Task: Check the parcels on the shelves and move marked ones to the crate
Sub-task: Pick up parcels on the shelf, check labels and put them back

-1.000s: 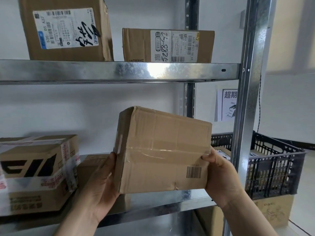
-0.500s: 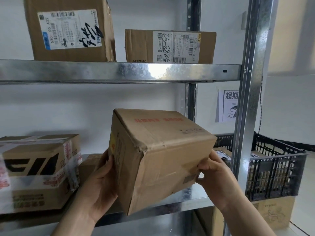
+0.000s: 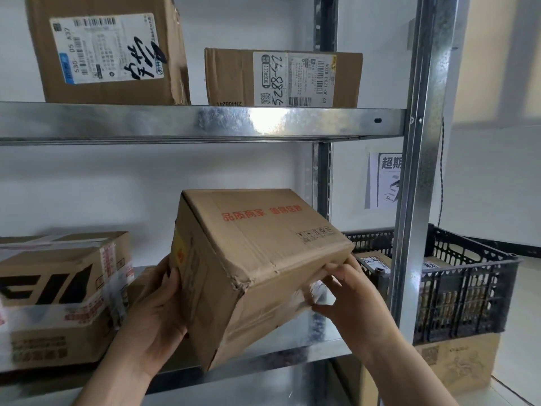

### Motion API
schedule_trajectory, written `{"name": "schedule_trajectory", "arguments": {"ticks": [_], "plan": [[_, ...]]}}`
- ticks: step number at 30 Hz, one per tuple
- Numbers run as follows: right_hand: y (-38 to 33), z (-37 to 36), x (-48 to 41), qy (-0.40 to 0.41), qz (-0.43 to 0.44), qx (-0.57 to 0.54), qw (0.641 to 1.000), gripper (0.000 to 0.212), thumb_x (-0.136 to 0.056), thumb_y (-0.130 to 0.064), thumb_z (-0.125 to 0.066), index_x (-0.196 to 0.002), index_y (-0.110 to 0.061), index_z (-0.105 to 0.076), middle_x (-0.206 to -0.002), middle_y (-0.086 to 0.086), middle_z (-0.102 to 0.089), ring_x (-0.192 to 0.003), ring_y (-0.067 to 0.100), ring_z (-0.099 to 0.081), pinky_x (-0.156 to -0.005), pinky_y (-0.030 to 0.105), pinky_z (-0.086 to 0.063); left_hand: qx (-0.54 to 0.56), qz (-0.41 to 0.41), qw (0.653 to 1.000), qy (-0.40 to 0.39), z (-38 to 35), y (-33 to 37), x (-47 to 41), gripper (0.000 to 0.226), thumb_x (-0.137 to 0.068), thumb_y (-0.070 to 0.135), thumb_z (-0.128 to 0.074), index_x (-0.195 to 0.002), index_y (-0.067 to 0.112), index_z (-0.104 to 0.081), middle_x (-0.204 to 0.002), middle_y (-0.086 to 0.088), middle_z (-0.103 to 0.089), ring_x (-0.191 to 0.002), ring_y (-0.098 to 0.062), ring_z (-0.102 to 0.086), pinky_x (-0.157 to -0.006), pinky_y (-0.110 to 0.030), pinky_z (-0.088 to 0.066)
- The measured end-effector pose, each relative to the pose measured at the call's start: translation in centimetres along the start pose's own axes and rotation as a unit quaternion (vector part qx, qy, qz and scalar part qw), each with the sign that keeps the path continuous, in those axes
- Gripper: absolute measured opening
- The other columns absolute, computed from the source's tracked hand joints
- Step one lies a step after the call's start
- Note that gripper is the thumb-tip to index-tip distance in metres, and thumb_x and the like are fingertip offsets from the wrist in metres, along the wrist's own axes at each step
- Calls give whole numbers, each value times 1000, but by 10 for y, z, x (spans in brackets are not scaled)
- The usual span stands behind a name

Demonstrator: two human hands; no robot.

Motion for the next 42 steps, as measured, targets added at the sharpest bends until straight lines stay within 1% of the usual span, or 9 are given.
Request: {"name": "schedule_trajectory", "arguments": {"ticks": [8,12,16,19,23,29,33,38,42], "plan": [[3,4,-2,26,-61,-158,985,45,-82,-32,-67,-123,-14,-68,-122,14,-66,-125,38,-58,-89,68,-53,-116,-61,991,-22,-23,22,4,44,-87,18,-54,-131,21,-58,-116,-5,-71,-104,-25,-67,-68,-38,-56],[5,1,-1,35,-94,-132,986,65,-70,-31,-80,-130,-11,-66,-108,17,-69,-109,40,-63,-69,51,-60,-198,-101,975,11,-38,27,7,48,-83,22,-62,-130,29,-59,-111,4,-73,-105,-23,-64,-68,-38,-48],[9,2,-1,47,-127,-176,975,60,-82,-21,-62,-139,-2,-57,-112,19,-64,-87,35,-67,-58,40,-60,-245,-120,962,25,-52,29,13,60,-74,39,-73,-132,44,-55,-118,15,-68,-102,-14,-67,-70,-35,-51],[12,1,-1,46,-141,-196,969,66,-81,-19,-61,-144,-1,-53,-114,20,-62,-81,34,-68,-58,37,-60,-251,-85,964,2,-61,25,17,85,-42,65,-90,-120,45,-63,-115,7,-74,-99,-15,-73,-69,-32,-57],[18,-4,-1,54,-155,-213,963,51,-92,-18,-54,-140,0,-55,-116,21,-61,-81,34,-69,-56,37,-60,-152,-62,986,27,-66,14,18,51,-73,37,-75,-123,37,-63,-109,-1,-77,-92,-21,-76,-60,-41,-60],[22,-4,-5,123,-121,-40,984,36,-106,-22,-48,-137,-7,-55,-107,15,-72,-76,23,-69,-50,28,-55,-171,-120,977,36,-71,3,19,53,-74,25,-70,-125,37,-59,-106,4,-76,-94,-19,-74,-67,-45,-61],[15,-6,0,118,-98,92,984,27,-107,-25,-50,-119,-14,-71,-102,9,-79,-94,26,-76,-74,38,-61,-229,-153,961,21,-73,-2,18,55,-74,28,-71,-126,39,-56,-109,9,-75,-102,-12,-71,-86,-43,-56],[7,-8,10,141,-98,147,974,24,-102,-28,-56,-105,-14,-76,-94,9,-80,-97,30,-74,-91,49,-59,-267,-191,944,-16,-77,-11,15,56,-79,25,-71,-130,39,-52,-118,8,-70,-109,-9,-67,-83,-24,-56],[6,-2,9,187,-101,122,970,29,-100,-37,-60,-112,-12,-71,-98,12,-79,-94,31,-74,-77,41,-59,-269,-201,942,-9,-80,-16,12,55,-80,32,-81,-127,42,-54,-116,9,-70,-110,-12,-67,-91,-32,-54]]}}
Point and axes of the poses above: each hand's wrist, its own x-axis away from the middle knuckle, its own z-axis out of the back of the hand, y = z × x, the point moved 2 cm from there along -x, towards the middle knuckle
